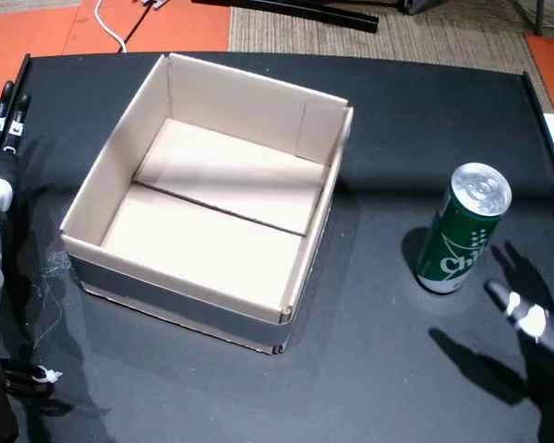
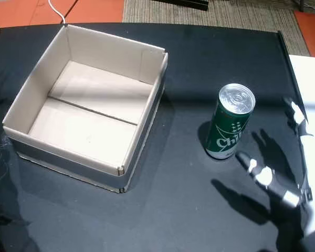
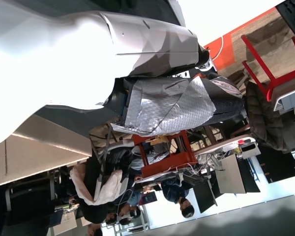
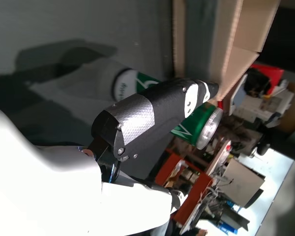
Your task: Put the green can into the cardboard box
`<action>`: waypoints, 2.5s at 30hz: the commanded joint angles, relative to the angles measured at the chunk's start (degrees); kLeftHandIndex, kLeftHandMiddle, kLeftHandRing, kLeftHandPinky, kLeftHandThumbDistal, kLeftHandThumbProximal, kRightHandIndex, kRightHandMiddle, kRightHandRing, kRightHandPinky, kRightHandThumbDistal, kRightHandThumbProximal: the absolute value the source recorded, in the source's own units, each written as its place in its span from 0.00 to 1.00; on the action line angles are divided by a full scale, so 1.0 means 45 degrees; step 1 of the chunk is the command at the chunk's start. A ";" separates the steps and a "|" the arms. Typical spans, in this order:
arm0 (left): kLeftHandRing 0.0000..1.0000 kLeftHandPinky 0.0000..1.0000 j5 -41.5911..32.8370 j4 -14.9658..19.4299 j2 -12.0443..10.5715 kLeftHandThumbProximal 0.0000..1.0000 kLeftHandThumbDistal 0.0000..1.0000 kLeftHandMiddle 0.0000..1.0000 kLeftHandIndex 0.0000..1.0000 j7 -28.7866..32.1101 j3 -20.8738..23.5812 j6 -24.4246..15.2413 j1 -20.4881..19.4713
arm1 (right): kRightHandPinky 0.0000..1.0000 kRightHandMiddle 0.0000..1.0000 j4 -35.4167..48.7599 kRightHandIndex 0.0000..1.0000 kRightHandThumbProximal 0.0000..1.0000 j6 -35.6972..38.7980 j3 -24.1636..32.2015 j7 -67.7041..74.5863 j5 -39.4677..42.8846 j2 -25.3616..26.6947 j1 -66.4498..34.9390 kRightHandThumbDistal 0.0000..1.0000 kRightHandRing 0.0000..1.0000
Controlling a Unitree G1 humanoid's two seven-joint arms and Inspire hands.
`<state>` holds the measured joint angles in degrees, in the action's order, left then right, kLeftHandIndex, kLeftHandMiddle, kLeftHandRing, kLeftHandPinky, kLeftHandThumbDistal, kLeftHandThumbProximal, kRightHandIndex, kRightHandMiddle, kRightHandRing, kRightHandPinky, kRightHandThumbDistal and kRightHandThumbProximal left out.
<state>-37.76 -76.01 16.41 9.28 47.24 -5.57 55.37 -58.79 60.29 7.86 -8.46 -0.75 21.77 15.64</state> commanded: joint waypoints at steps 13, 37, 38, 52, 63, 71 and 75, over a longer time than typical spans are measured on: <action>0.60 0.75 0.0093 -0.0079 0.0181 0.90 0.00 0.53 0.48 0.0033 0.0016 -0.0022 -0.0115 | 1.00 1.00 -0.0753 1.00 0.56 -0.0470 0.0423 -0.1821 0.0897 0.0309 0.1352 1.00 1.00; 0.58 0.76 0.0029 -0.0098 0.0221 0.85 0.00 0.49 0.46 0.0161 0.0087 0.0089 -0.0145 | 1.00 1.00 -0.2689 1.00 0.50 -0.3120 -0.0119 -0.3251 0.0138 0.0341 0.4619 1.00 1.00; 0.58 0.76 0.0031 -0.0099 0.0219 0.84 0.00 0.49 0.47 0.0132 0.0091 0.0088 -0.0135 | 1.00 1.00 -0.2714 1.00 0.50 -0.3178 -0.0103 -0.3288 0.0152 0.0327 0.4678 1.00 1.00; 0.59 0.77 0.0088 -0.0098 0.0245 0.84 0.00 0.49 0.45 0.0221 0.0124 0.0086 -0.0141 | 1.00 1.00 -0.2975 0.99 0.51 -0.3710 0.0001 -0.3342 0.0119 0.0365 0.4975 1.00 1.00; 0.58 0.77 0.0095 -0.0088 0.0218 0.91 0.00 0.49 0.45 0.0201 0.0108 0.0020 -0.0145 | 1.00 1.00 -0.2997 1.00 0.48 -0.4069 -0.0478 -0.3388 -0.0519 0.0607 0.4708 1.00 1.00; 0.61 0.77 0.0043 -0.0094 0.0203 0.85 0.00 0.50 0.47 0.0121 0.0157 0.0054 -0.0142 | 1.00 1.00 -0.2671 1.00 0.45 -0.3945 -0.1029 -0.3205 -0.1203 0.1199 0.4463 1.00 1.00; 0.61 0.79 0.0060 -0.0096 0.0164 0.83 0.00 0.51 0.49 0.0177 0.0152 0.0009 -0.0155 | 1.00 1.00 -0.2126 0.99 0.43 -0.4515 -0.1650 -0.3336 -0.1839 0.1996 0.4759 1.00 1.00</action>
<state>-37.78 -76.03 17.11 10.01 47.92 -5.31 55.34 -68.61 41.81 1.62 -22.93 -7.15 28.74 37.73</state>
